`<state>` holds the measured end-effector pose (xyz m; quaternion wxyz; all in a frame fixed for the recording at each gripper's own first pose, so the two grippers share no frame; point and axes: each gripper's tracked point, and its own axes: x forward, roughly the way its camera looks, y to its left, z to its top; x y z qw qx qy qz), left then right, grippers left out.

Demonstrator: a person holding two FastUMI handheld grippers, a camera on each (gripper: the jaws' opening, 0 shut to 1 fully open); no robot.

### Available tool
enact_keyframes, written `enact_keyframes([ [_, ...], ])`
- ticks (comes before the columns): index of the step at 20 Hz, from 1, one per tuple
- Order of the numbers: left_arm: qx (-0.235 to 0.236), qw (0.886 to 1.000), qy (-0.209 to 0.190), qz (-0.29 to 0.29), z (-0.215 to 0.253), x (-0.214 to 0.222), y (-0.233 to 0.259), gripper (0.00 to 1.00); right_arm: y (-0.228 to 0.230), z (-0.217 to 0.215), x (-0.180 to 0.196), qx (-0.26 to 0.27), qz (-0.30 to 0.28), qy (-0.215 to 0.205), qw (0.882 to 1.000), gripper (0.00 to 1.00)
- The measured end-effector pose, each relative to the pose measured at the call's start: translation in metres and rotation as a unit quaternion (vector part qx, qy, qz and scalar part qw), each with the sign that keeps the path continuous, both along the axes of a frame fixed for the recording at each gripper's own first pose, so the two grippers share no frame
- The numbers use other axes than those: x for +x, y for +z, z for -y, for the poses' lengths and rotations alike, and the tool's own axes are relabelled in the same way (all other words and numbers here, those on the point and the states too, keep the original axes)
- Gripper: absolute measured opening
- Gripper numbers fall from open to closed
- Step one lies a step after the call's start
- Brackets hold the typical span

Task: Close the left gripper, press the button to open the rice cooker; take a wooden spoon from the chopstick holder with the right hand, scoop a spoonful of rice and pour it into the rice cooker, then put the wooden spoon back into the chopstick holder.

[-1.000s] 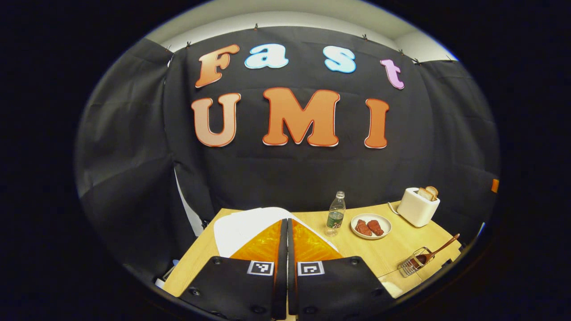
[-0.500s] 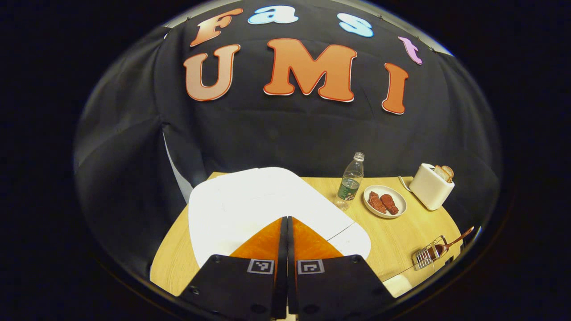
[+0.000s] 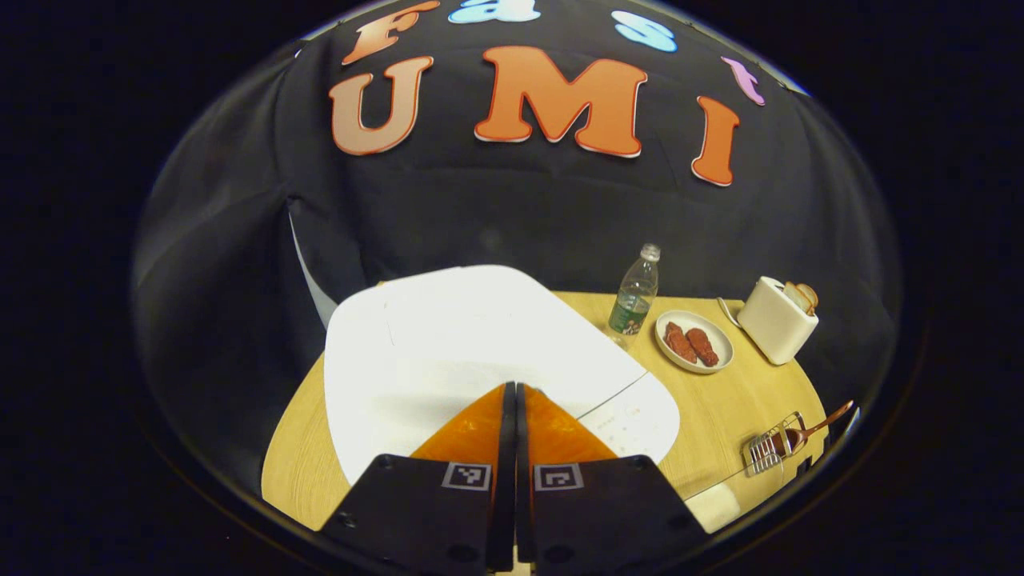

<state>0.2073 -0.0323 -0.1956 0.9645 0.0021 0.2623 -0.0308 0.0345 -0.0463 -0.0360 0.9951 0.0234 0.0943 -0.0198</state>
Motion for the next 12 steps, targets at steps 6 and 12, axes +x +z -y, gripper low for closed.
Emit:
enact_keyframes([
  [6, 0.013, 0.998, 0.007, 0.058, -0.001, -0.006, 0.064, 0.06, 0.003, 0.013, -0.002, 0.009, 0.008, -0.006, 1.0, 0.94],
  [12, -0.006, 0.988, 0.022, 0.153, 0.002, -0.034, 0.164, 0.06, -0.013, 0.029, -0.002, 0.035, 0.01, -0.01, 0.999, 0.94],
])
